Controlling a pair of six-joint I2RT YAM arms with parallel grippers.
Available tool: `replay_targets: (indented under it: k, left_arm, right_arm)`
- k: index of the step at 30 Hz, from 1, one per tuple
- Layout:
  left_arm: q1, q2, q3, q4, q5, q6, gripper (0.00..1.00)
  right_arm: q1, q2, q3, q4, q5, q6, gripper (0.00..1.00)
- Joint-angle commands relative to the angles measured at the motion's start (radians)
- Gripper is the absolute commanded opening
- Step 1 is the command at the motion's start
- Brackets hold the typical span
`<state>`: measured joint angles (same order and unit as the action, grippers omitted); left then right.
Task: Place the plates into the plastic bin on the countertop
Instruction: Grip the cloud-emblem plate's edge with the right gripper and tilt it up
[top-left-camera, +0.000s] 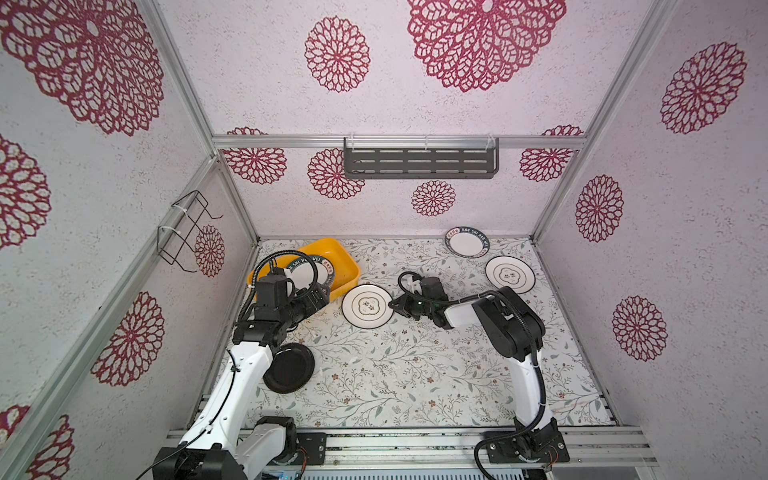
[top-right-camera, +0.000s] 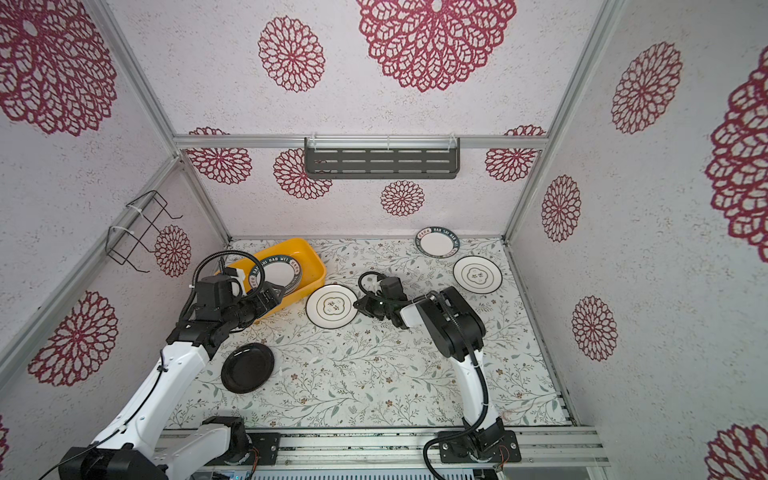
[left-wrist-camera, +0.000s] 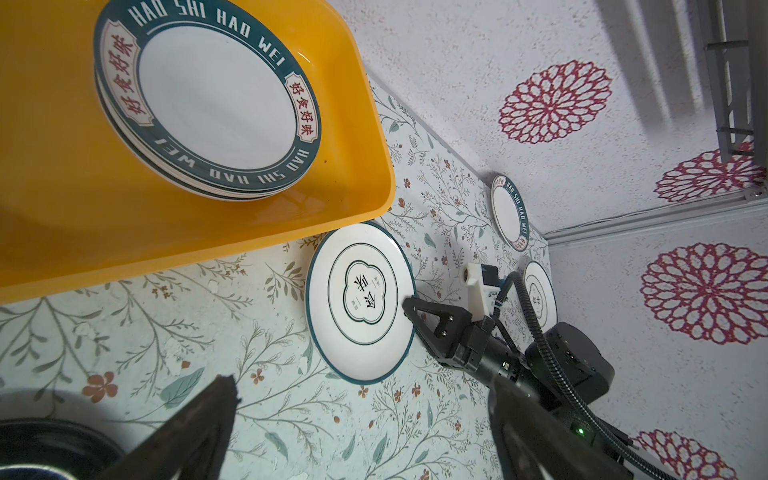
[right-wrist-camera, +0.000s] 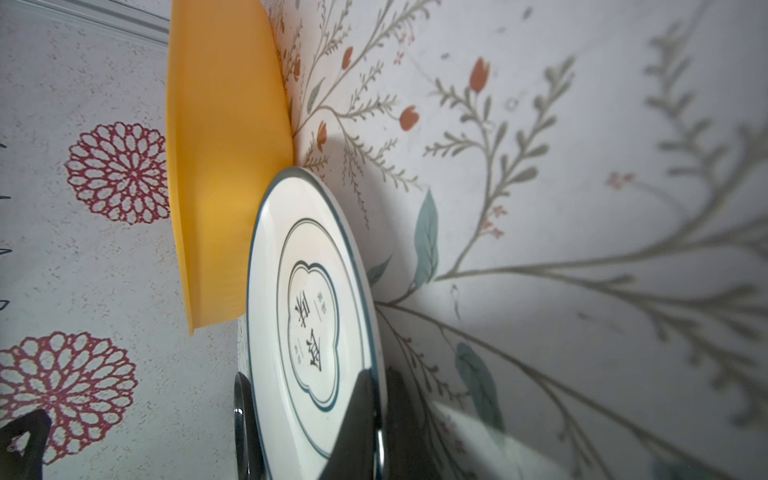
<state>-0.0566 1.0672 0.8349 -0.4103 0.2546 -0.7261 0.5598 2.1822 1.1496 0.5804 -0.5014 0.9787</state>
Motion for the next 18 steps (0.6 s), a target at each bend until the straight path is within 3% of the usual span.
replay_targets:
  k: [1, 18]
  left_arm:
    - [-0.005, -0.024, 0.01, 0.001, -0.012, 0.007, 0.97]
    - [-0.021, -0.046, 0.005, -0.021, 0.036, -0.014, 0.97]
  right_arm:
    - [0.006, 0.01, -0.032, -0.047, 0.019, 0.009, 0.04]
    - [-0.005, -0.182, -0.238, 0.145, -0.003, 0.069, 0.0]
